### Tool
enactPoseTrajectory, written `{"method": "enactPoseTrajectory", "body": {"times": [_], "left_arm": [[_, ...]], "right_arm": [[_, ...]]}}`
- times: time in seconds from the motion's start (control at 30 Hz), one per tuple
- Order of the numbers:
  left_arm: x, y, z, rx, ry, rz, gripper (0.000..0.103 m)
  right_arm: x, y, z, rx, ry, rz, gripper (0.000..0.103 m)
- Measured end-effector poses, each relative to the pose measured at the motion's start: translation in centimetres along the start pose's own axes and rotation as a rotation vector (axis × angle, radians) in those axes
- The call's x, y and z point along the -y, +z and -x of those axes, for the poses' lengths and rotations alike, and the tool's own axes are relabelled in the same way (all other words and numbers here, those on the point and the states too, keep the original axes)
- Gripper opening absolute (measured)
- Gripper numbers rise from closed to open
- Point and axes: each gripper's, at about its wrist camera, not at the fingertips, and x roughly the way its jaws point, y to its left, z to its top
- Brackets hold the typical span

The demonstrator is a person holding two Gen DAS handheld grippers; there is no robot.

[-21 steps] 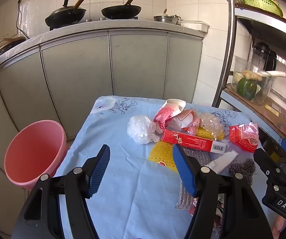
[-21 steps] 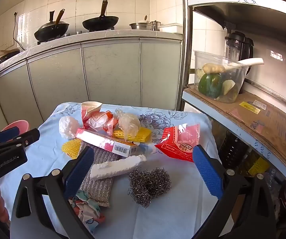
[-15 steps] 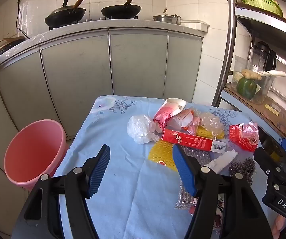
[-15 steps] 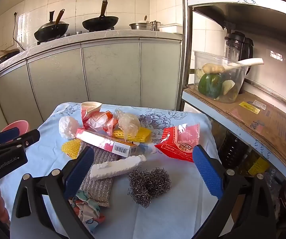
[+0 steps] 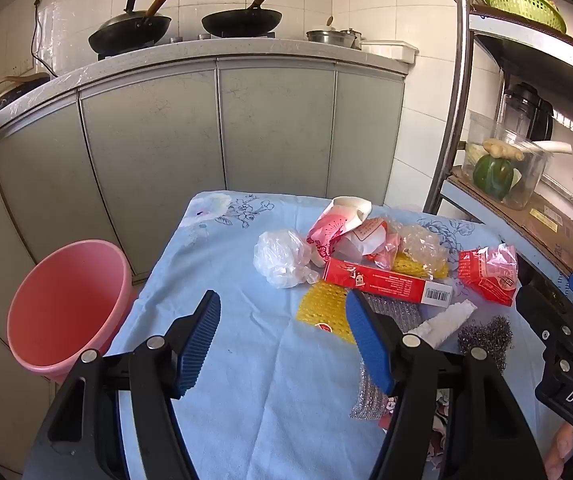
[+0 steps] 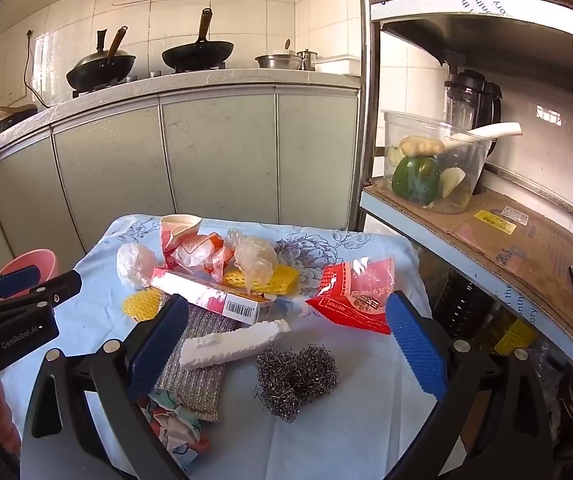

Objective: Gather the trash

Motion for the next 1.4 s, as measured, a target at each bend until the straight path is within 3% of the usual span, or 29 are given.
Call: {"method": "enactPoseTrajectory", "body": {"times": [0.9,1.4], "left_arm": [[-0.2,0.0,1.0,0.058,-0.021,0.014,0.065],[-0.3,-0.1,1.1,0.06,-0.022,0.015,0.065]], "right_arm": [[0.7,0.8,2.0,0.123,-0.036,-0.035,0.099],[0.9,0.8,2.1,0.125,-0.04,-0.045,0.099]]}}
